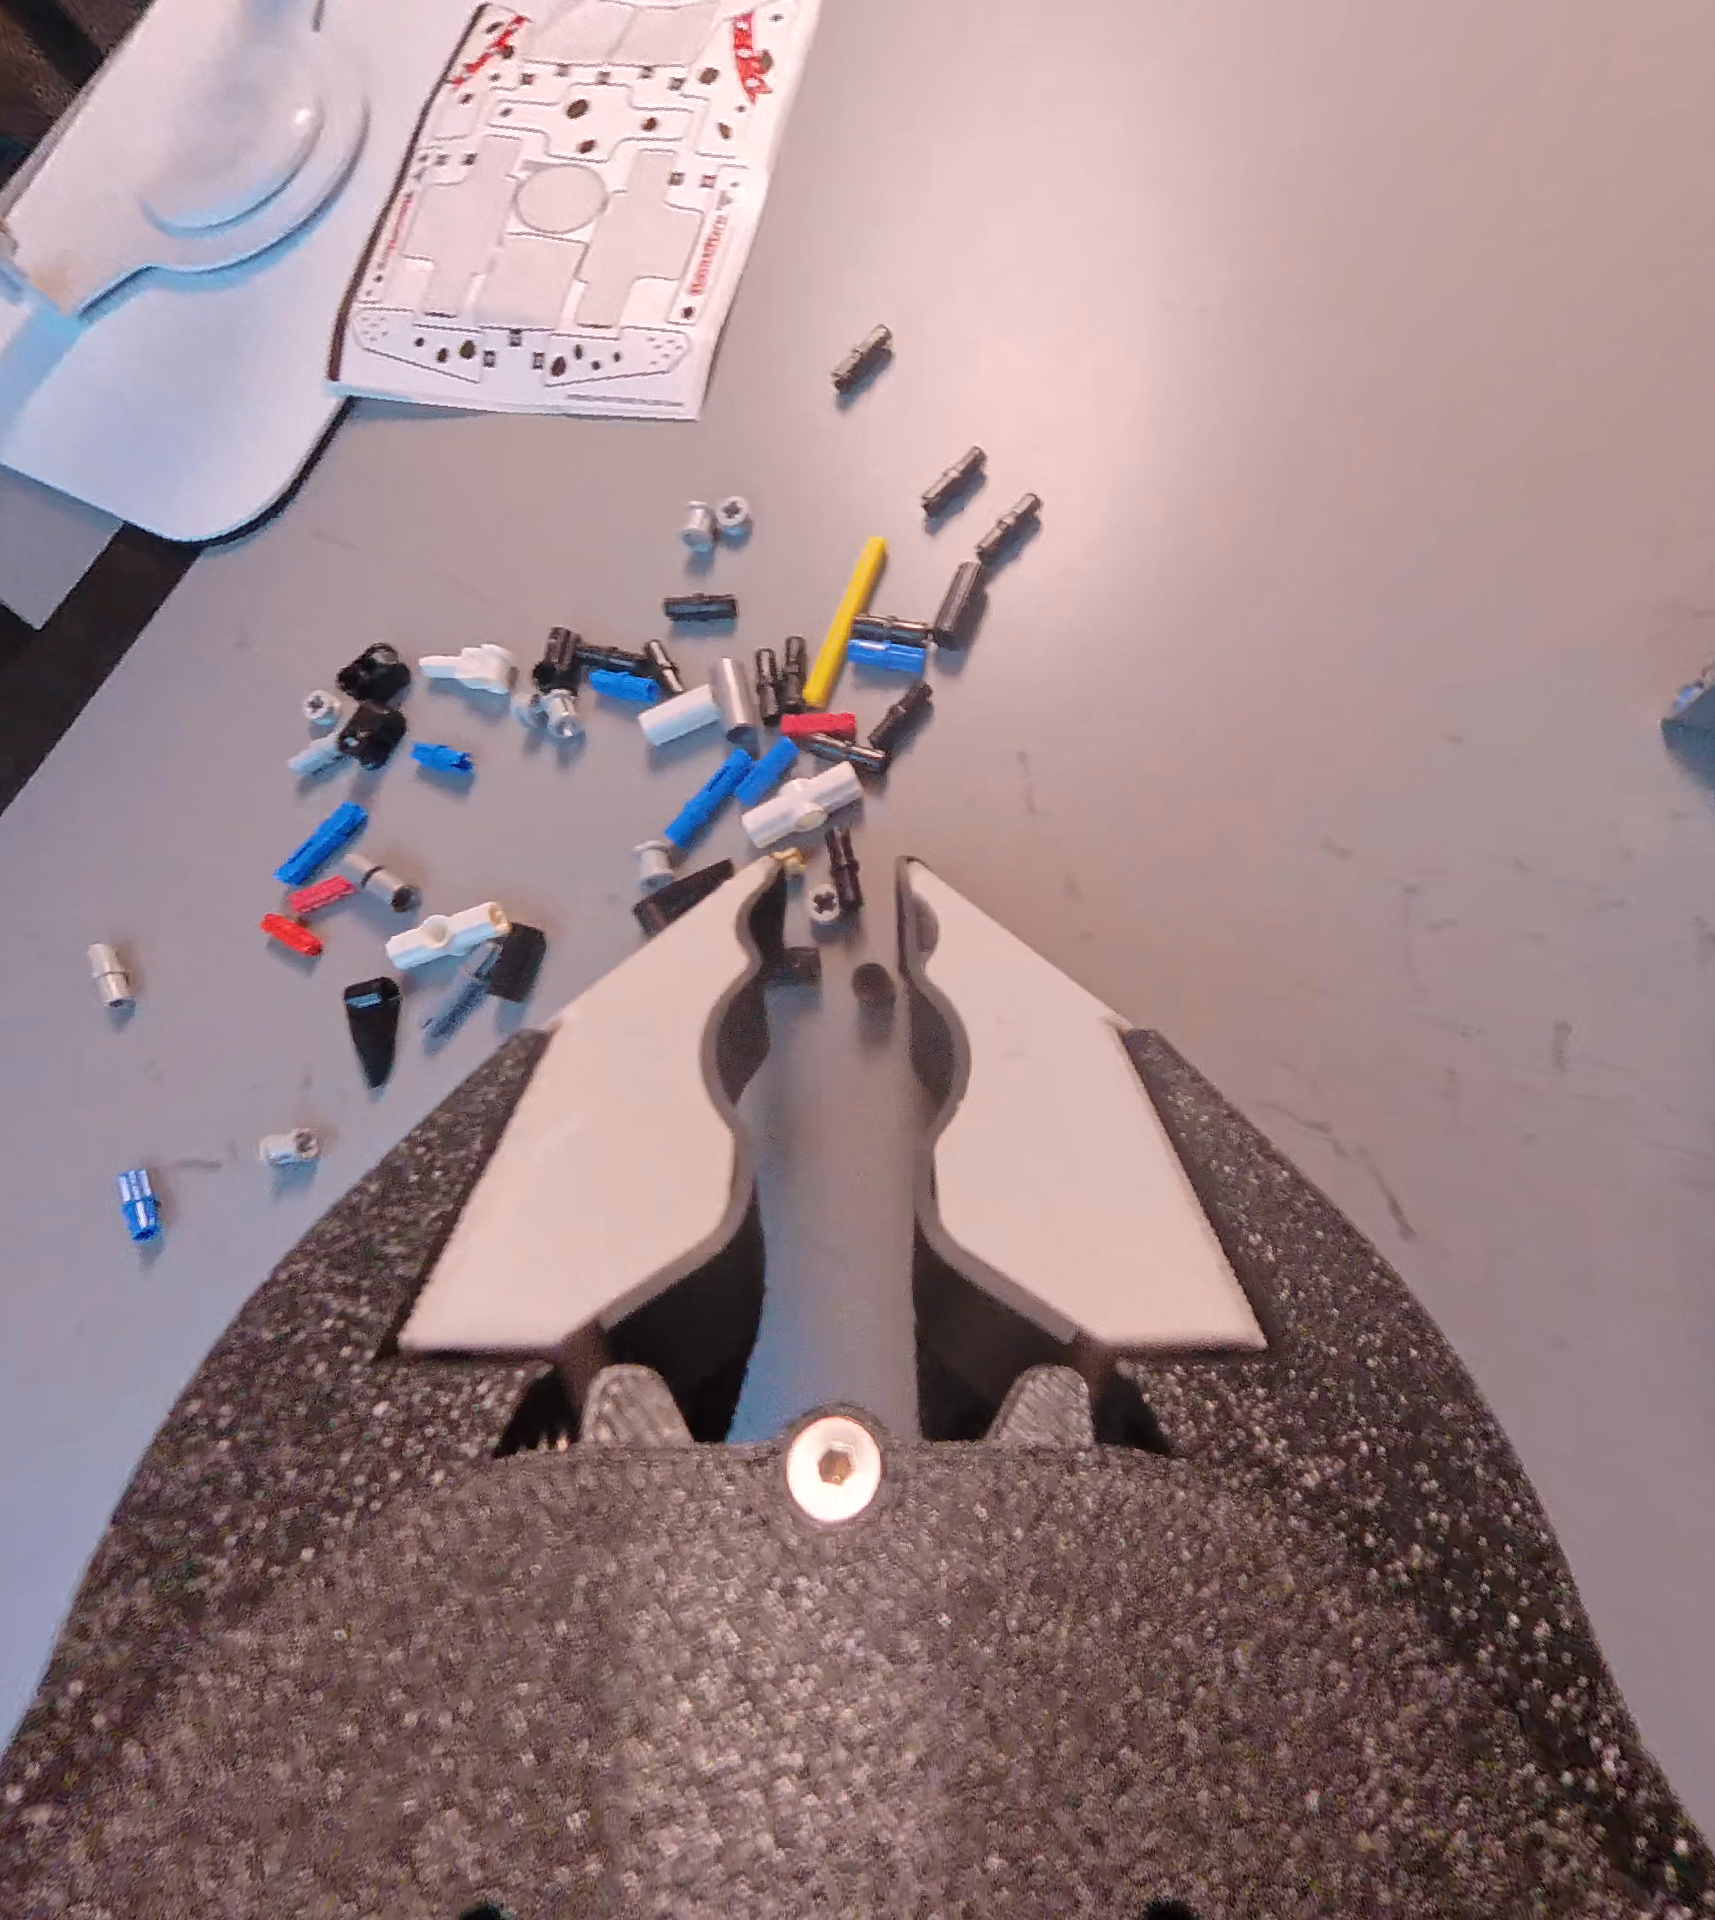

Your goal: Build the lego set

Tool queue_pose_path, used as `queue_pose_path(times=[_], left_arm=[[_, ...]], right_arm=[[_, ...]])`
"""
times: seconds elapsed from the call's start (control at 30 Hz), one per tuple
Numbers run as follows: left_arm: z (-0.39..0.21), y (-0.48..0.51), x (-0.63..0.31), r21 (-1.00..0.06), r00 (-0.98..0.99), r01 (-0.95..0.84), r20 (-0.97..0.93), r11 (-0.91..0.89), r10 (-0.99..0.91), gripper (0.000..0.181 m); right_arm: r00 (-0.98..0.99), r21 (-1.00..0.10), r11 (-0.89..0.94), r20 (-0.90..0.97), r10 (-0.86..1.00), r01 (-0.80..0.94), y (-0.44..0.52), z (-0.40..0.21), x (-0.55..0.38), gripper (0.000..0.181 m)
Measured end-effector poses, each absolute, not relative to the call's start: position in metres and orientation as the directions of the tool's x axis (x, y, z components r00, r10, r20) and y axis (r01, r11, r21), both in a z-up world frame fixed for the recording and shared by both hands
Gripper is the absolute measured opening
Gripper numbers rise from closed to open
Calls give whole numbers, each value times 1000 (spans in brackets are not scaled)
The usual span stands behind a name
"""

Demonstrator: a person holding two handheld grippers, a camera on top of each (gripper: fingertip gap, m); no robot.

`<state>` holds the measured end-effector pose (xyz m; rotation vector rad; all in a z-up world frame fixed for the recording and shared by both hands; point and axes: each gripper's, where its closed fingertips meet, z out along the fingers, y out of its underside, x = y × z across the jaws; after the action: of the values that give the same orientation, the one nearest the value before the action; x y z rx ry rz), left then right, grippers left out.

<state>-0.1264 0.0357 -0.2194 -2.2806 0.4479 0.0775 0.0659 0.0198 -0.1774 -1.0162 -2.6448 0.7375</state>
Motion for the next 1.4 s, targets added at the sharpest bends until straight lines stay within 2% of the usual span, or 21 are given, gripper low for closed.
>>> queue_pose_path(times=[0.07,0.17,0.27,0.4,0.57,0.63,0.77,0.87,0.93,1.03,1.17,1.23,1.4], left_arm=[[-209,35,-129,-745,953,-292,-170,-600,-253,33],[-183,25,-117,-830,969,-179,-54,-529,-242,41],[-157,2,-89,-891,933,-37,132,-453,-336,45],[-121,-31,-57,-923,816,135,310,-361,-488,60],[-131,-54,-32,-916,753,95,323,-391,-573,88],[-132,-57,-26,-919,738,79,314,-386,-597,91],[-149,-54,-24,-920,786,-45,207,-389,-582,83],[-152,-52,-29,-919,817,-95,147,-382,-557,54],[-152,-51,-32,-923,827,-88,141,-374,-544,40],[-151,-51,-33,-924,834,-100,125,-370,-537,38],[-150,-50,-35,-926,848,-134,77,-353,-525,38],[-149,-47,-40,-930,863,-145,48,-338,-502,36],[-141,-46,-57,-943,873,-107,63,-315,-483,44]], right_arm=[[-743,-524,642,26,669,559,19,-177,63,56],[-756,-529,652,32,654,543,16,-177,59,56],[-770,-536,662,36,638,524,14,-177,51,56],[-793,-545,680,46,608,490,11,-176,36,56],[-835,-534,727,69,547,432,2,-176,13,56],[-841,-531,736,76,535,421,-2,-176,5,57],[-830,-554,731,120,544,399,-10,-175,-7,57],[-778,-591,702,187,599,398,-8,-163,-11,72],[-725,-654,657,236,648,375,-8,-143,-8,75],[-616,-725,609,328,716,322,-5,-113,8,71],[-547,-766,571,355,758,294,-15,-106,48,51],[-575,-779,544,301,761,311,-32,-120,65,42],[-599,-749,525,217,771,405,-51,-181,66,43]])
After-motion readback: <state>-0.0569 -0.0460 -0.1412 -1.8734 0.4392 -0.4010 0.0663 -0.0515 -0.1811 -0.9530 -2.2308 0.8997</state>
